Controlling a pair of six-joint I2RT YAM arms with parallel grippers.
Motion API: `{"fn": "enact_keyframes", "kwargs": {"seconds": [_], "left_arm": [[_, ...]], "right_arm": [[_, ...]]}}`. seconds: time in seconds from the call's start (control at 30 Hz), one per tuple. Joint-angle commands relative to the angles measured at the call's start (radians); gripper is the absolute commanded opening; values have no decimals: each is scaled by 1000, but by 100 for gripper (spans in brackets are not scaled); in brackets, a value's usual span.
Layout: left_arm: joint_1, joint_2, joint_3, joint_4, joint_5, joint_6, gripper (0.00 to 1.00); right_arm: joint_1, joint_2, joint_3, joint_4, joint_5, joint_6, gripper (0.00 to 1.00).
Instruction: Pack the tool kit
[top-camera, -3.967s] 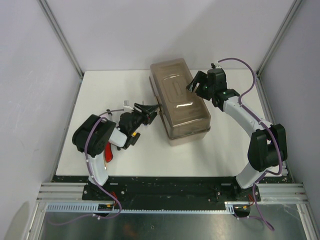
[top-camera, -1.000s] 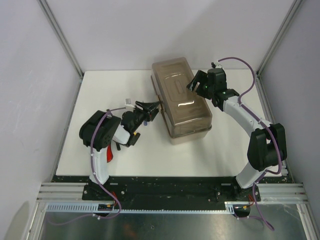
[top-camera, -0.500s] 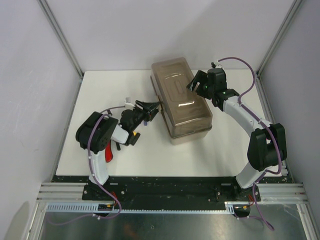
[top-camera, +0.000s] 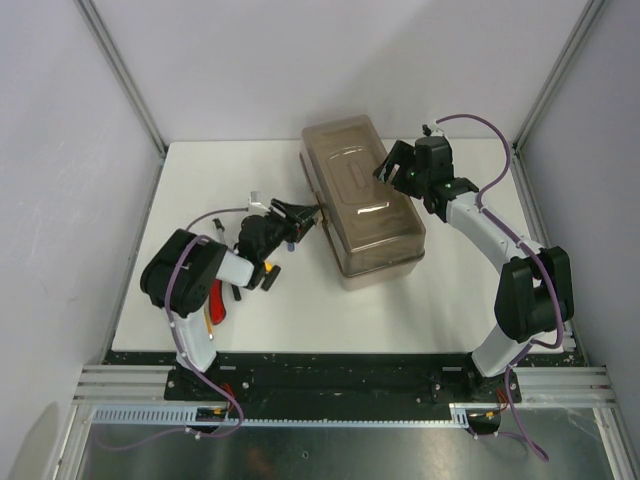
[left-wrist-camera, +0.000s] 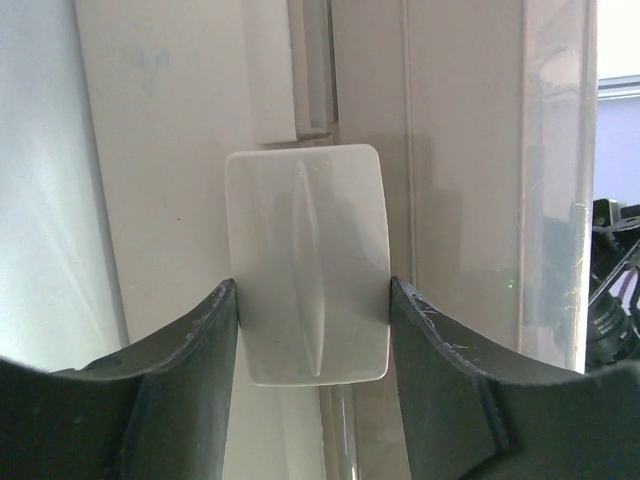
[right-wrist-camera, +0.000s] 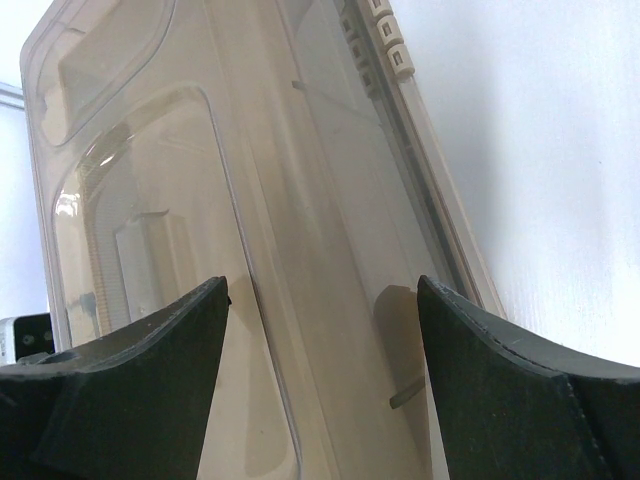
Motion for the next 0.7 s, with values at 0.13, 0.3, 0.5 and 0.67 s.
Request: {"fn": "enact_keyframes", "kwargs": {"seconds": [0.13, 0.3, 0.5, 0.67], "left_arm": [[-70, -111, 21, 21, 159, 172, 13], [-69, -103, 3, -1, 148, 173, 34], [-68, -124, -53, -16, 93, 174, 87], [-68, -153, -78, -17, 66, 195, 99]], "right_arm": [[81, 62, -28, -139, -245, 39, 77], [78, 62, -28, -139, -246, 40, 77], [74, 61, -28, -139, -248, 39, 77], [74, 66, -28, -138, -250, 39, 77]]}}
